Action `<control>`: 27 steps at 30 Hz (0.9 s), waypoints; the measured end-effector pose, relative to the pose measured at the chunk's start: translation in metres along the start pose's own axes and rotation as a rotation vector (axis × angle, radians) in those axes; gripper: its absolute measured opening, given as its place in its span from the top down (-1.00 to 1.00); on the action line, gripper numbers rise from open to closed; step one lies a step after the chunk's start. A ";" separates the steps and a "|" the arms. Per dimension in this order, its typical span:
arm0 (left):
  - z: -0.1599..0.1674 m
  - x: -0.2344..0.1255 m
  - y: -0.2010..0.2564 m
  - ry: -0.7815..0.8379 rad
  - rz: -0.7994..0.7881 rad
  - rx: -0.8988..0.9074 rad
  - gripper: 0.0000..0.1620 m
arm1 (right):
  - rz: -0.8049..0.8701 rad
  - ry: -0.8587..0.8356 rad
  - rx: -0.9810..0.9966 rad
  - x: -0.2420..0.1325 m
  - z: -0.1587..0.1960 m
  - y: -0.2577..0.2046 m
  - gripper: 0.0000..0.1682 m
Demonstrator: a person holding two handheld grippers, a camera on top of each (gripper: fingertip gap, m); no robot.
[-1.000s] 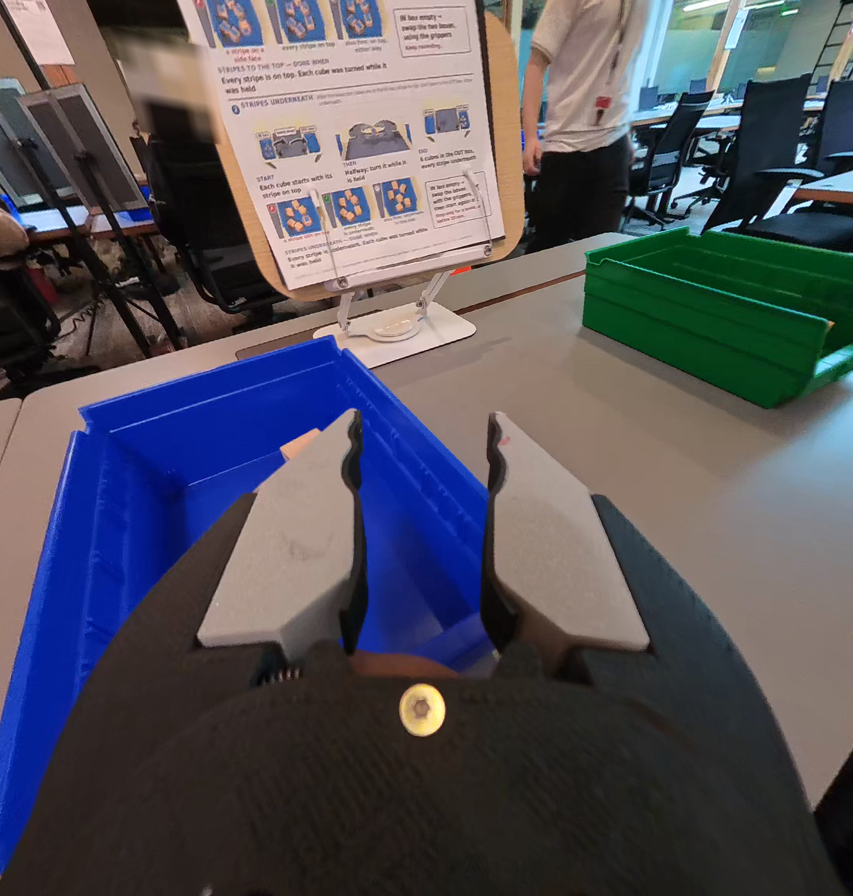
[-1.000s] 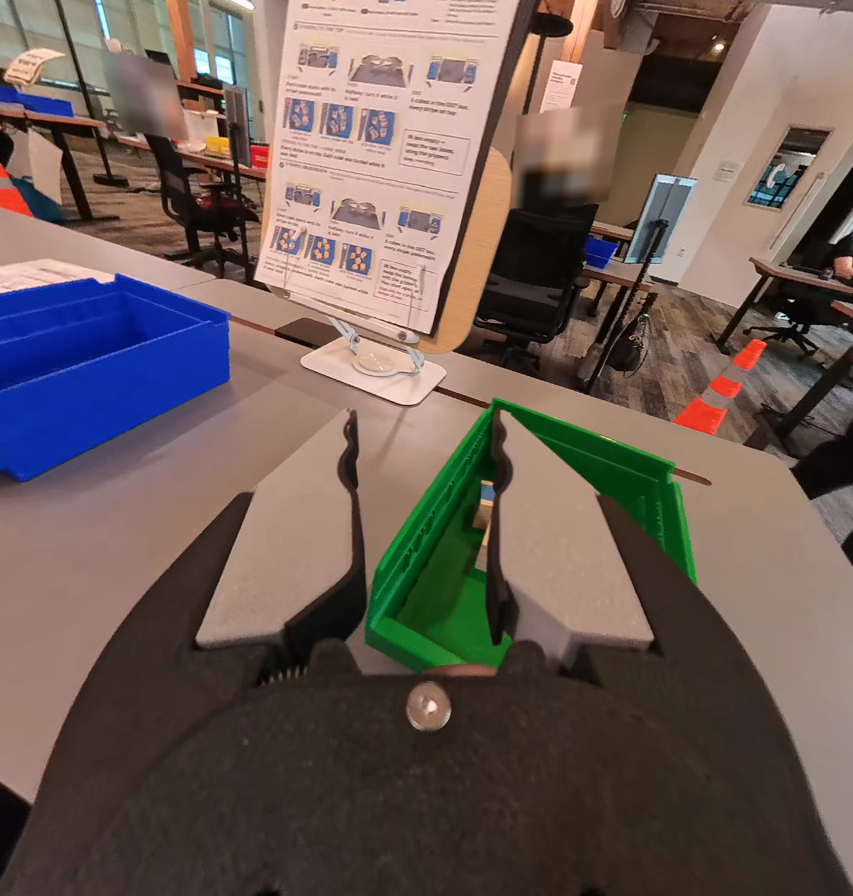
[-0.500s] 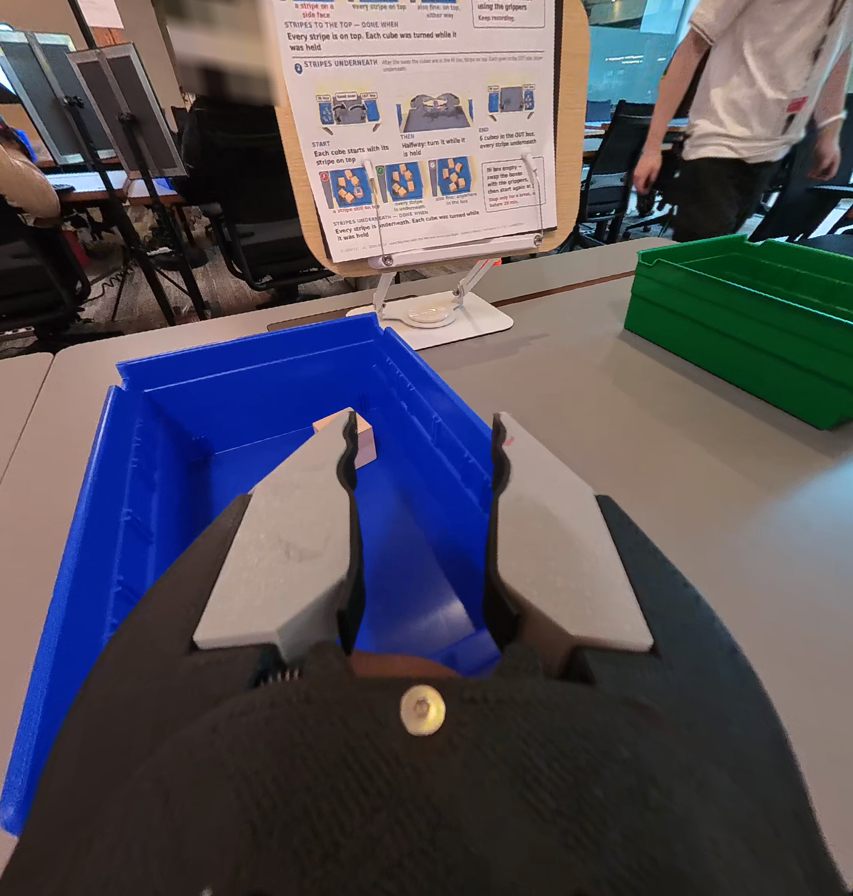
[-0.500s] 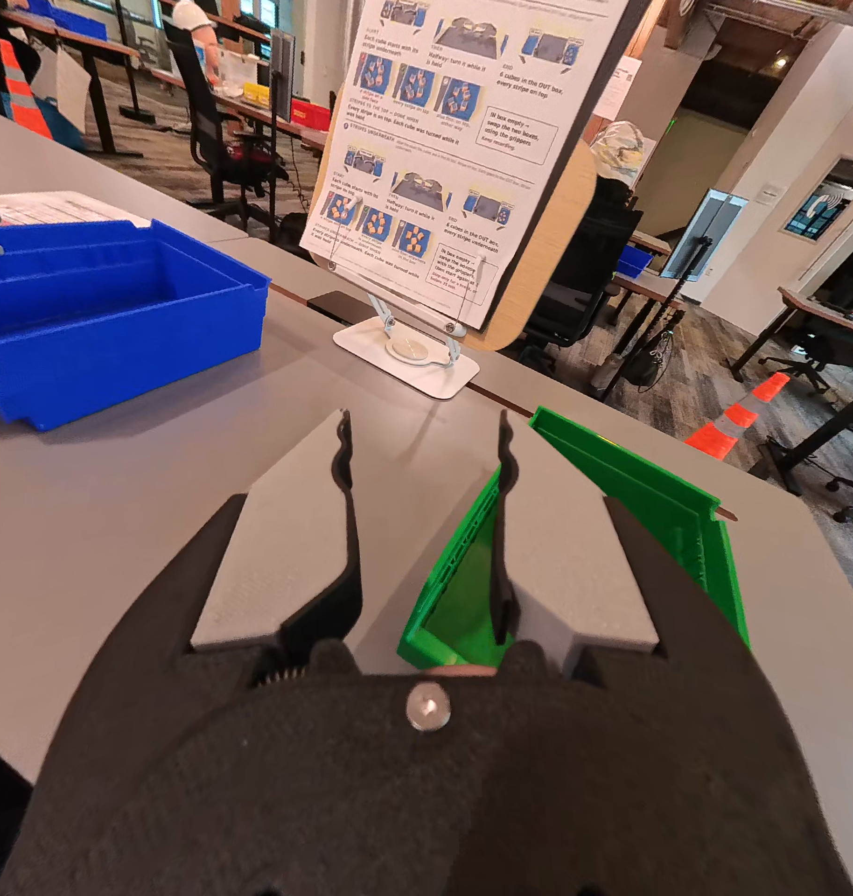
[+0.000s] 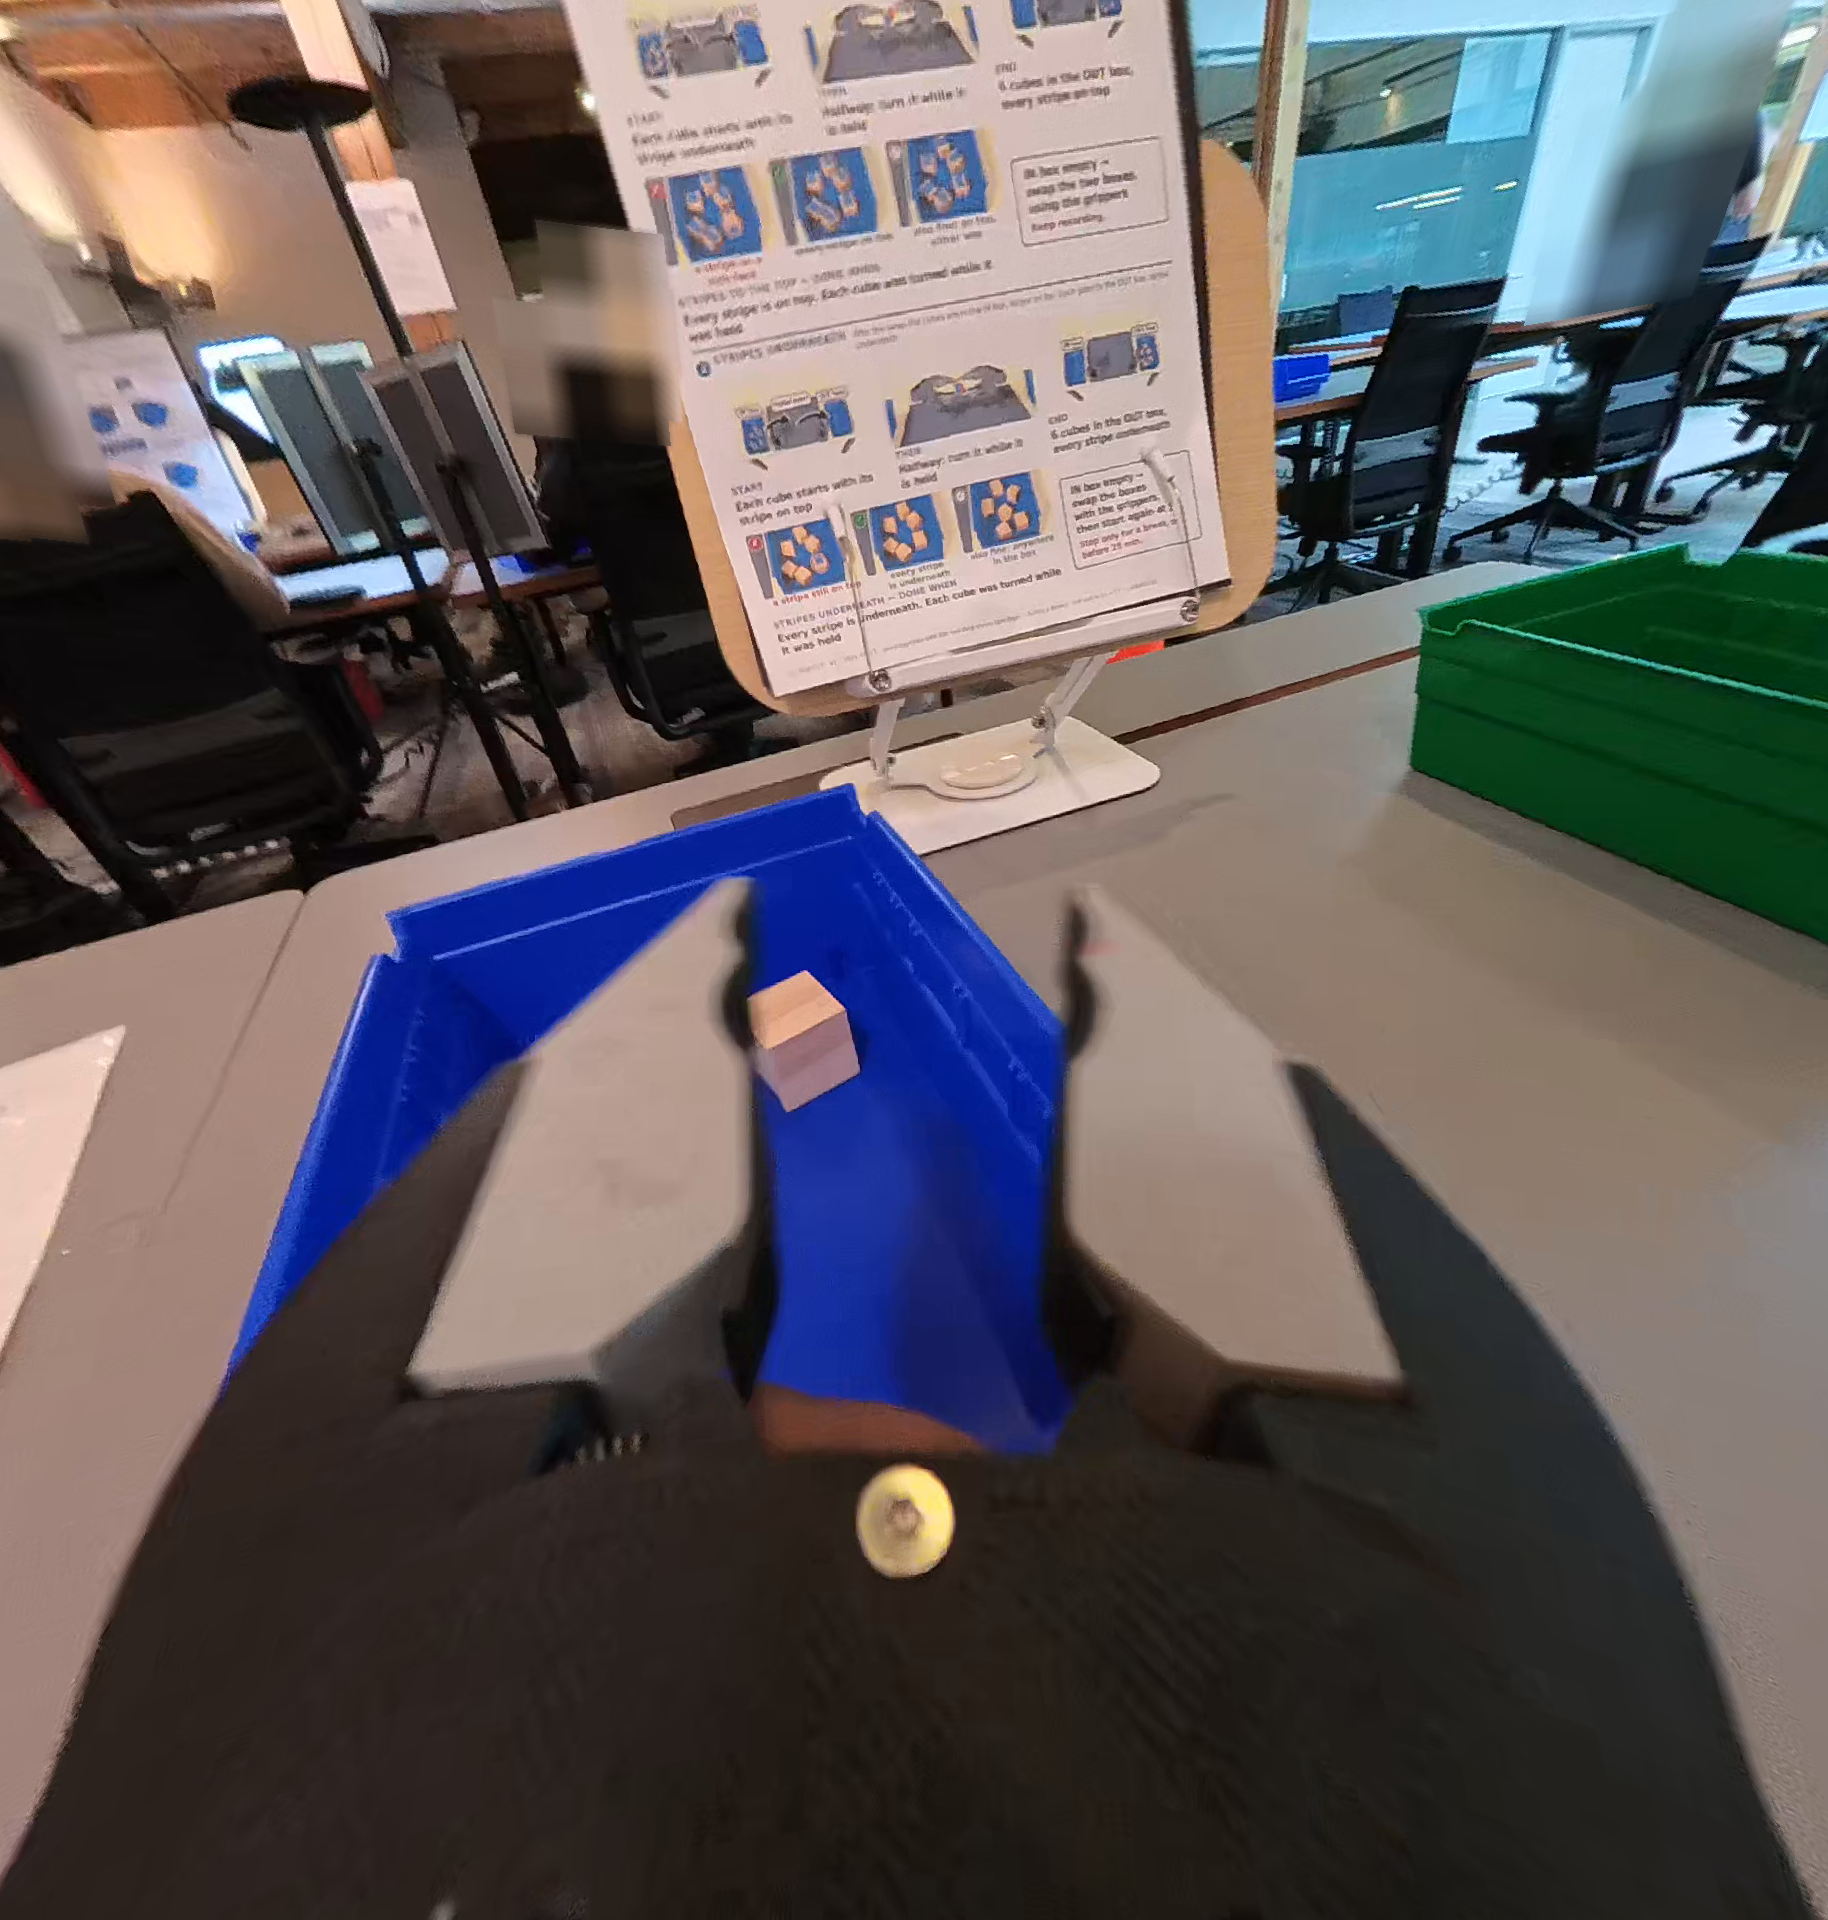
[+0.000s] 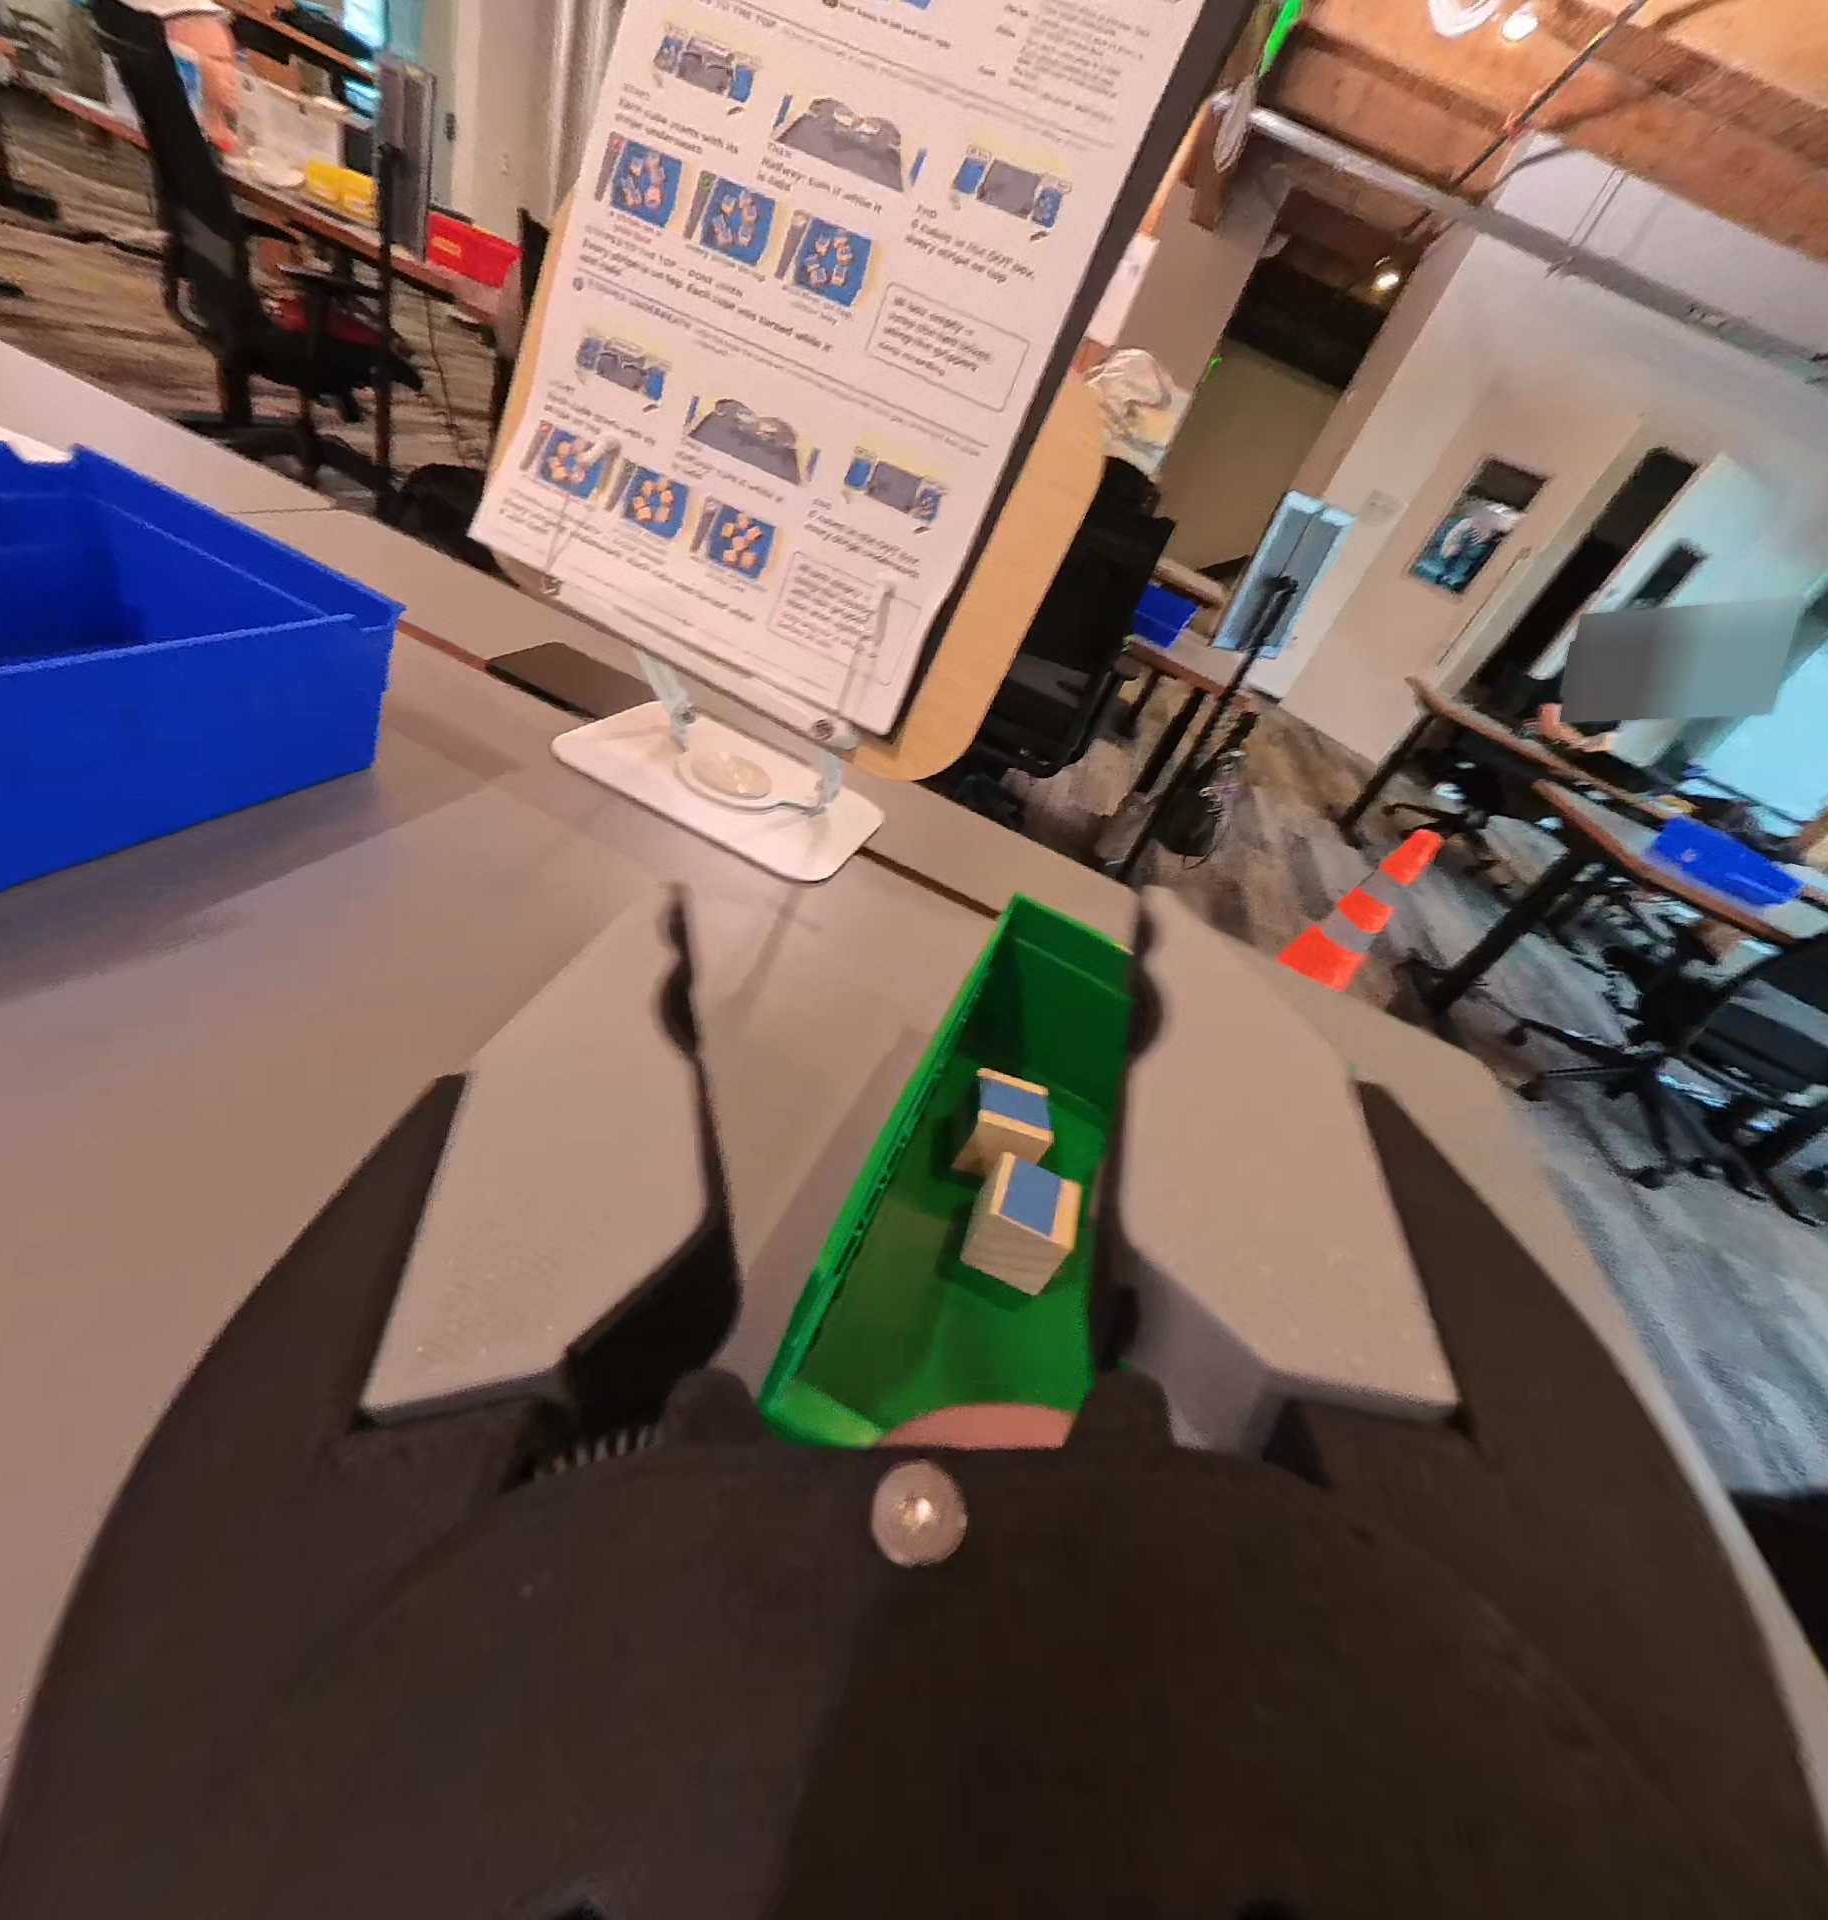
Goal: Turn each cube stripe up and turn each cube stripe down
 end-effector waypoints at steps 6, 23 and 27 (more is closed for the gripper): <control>-0.002 0.027 0.002 -0.040 0.047 0.058 0.68 | -0.103 -0.062 0.009 0.004 0.009 -0.006 0.57; 0.067 0.198 -0.078 -0.912 0.418 0.326 0.30 | -0.135 -0.131 0.032 0.020 0.027 0.002 0.38; 0.087 0.198 -0.076 -0.993 0.479 0.399 0.41 | -0.141 -0.159 0.019 0.027 0.032 -0.001 0.38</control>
Point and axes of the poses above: each gripper's, where its closed fingertips meet, x out along the fingers, z out of its underside, y = z × x across the jaws, the point moved 9 cm from there along -x, back along the fingers
